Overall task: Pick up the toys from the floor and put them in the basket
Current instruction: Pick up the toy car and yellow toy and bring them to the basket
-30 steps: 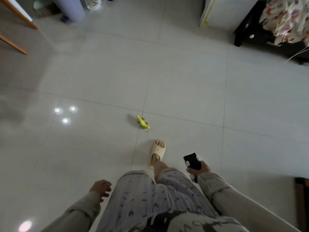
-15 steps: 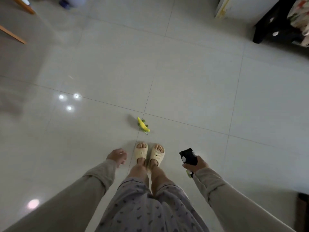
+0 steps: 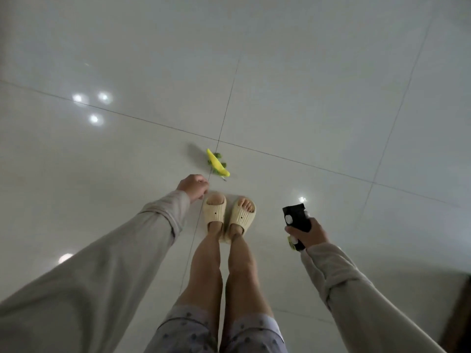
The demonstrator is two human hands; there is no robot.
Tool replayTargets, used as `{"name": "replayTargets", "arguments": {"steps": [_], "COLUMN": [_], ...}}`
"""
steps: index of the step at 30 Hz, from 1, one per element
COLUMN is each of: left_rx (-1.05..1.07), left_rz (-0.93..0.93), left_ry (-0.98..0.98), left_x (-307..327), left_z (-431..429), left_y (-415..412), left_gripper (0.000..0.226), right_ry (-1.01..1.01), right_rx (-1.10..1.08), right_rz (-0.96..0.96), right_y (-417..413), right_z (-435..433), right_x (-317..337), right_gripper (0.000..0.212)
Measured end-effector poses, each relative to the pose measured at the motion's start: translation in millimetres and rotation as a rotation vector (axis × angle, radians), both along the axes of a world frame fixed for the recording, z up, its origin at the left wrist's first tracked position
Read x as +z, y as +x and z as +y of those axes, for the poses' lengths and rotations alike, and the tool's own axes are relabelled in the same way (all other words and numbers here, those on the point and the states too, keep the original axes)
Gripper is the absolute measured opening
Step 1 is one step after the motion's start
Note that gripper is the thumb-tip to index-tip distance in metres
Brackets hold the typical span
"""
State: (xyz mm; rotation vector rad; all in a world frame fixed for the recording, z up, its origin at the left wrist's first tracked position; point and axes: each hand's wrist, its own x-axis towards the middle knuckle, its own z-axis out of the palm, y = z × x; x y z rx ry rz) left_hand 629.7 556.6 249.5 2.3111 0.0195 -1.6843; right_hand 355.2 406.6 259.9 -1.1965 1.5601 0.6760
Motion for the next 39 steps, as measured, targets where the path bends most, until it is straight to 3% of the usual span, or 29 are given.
{"name": "replayTargets", "arguments": {"steps": [4, 9, 14, 17, 20, 24, 28, 30, 33, 36, 39], "left_rx": [0.064, 0.207, 0.463, 0.491, 0.361, 0.225, 0.109, 0.067, 0.095, 0.130, 0.202], "left_rz": [0.024, 0.038, 0.128, -0.024, -0.246, -0.192, -0.110, -0.086, -0.049, -0.034, -0.089], "left_ry": [0.000, 0.066, 0.089, 0.121, 0.109, 0.073, 0.041, 0.012, -0.006, 0.057, 0.129], "left_x": [-99, -246, -369, -419, -438, -388, -280, -215, -115, -22, 57], "left_z": [-9, -7, -5, -11, -18, -14, 14, 34, 73, 121, 159], "left_y": [7, 3, -1, -3, -10, -18, -20, -19, -19, -22, -31], "left_gripper": [0.011, 0.014, 0.060, 0.067, 0.055, 0.048, 0.054, 0.066, 0.076, 0.083, 0.077], "right_ry": [-0.033, -0.030, -0.011, 0.010, 0.028, 0.016, 0.048, 0.063, 0.062, 0.017, -0.039], "right_rx": [-0.010, -0.043, -0.164, -0.209, -0.218, -0.209, -0.169, -0.131, -0.059, 0.005, 0.046], "right_rz": [-0.014, -0.096, -0.138, -0.115, -0.065, -0.026, -0.006, 0.012, 0.005, -0.023, -0.081], "right_y": [24, 37, 19, 2, -12, -17, -10, -7, -1, 11, 22], "right_z": [0, 14, 39, 54, 63, 70, 80, 84, 86, 83, 79], "right_x": [-82, -199, -296, -336, -346, -305, -223, -174, -95, -12, 63], "right_gripper": [0.046, 0.035, 0.027, 0.024, 0.025, 0.026, 0.022, 0.030, 0.046, 0.024, 0.025]}}
